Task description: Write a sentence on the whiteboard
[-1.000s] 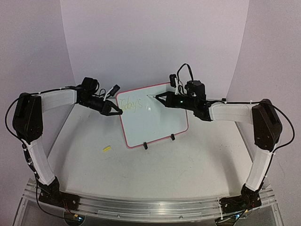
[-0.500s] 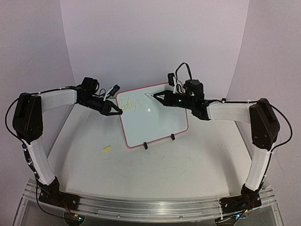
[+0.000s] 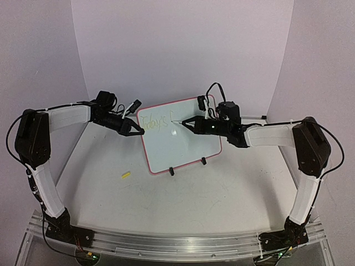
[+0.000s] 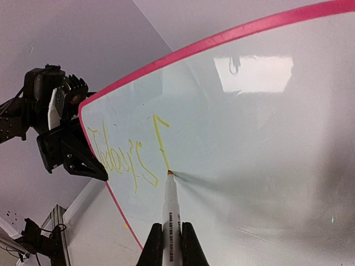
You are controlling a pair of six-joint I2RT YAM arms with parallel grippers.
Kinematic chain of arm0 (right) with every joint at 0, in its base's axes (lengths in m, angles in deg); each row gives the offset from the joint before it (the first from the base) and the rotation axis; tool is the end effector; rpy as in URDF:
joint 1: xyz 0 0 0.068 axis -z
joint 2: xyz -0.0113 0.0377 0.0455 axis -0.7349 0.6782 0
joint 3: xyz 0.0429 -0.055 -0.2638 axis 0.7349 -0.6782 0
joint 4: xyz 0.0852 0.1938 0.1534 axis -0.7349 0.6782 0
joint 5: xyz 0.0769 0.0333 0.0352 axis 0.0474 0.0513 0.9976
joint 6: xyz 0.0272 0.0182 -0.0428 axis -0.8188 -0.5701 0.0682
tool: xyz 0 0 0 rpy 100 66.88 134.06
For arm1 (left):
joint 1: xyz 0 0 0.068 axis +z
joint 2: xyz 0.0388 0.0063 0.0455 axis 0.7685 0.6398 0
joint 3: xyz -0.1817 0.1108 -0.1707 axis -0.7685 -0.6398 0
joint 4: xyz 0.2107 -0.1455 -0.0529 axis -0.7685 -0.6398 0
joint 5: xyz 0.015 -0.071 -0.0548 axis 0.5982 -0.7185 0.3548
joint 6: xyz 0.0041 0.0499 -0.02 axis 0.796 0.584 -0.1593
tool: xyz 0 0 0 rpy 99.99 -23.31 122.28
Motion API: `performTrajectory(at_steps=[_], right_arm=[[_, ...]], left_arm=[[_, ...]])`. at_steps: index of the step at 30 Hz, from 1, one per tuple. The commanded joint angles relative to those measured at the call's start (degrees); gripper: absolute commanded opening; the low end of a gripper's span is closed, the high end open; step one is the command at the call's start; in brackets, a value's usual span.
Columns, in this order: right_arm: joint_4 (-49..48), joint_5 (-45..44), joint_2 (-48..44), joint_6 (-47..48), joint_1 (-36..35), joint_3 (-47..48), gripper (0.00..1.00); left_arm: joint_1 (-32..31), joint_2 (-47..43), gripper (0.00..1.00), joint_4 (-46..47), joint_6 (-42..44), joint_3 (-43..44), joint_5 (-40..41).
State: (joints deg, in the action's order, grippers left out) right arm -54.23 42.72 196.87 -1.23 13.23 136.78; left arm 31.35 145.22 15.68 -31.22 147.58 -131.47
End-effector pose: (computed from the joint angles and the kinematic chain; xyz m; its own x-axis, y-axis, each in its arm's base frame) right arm 0.3573 0.2632 0.2477 -0.5057 0.0969 -0.8573 -0.7525 0.4366 0.4932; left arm 0.3667 -0.1546 0.2509 -0.5620 0.3461 -0.7513 0.8186 0.3630 -0.4451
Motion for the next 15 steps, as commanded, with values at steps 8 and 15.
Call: performTrajectory(at_steps=[8,15], right_arm=[[-0.47,-0.17,-1.34,-0.26,-0.11,-1.55,0.0],[-3.02,1.11,-1.36,-2.05,-0.59,-0.43,0.0]], left_arm=[[-2.07,-0.36,0.0,-3.19,2.85,1.03,2.71],[-2.04,-0.58,0.0,-3.26,2.91,1.05,2.69]])
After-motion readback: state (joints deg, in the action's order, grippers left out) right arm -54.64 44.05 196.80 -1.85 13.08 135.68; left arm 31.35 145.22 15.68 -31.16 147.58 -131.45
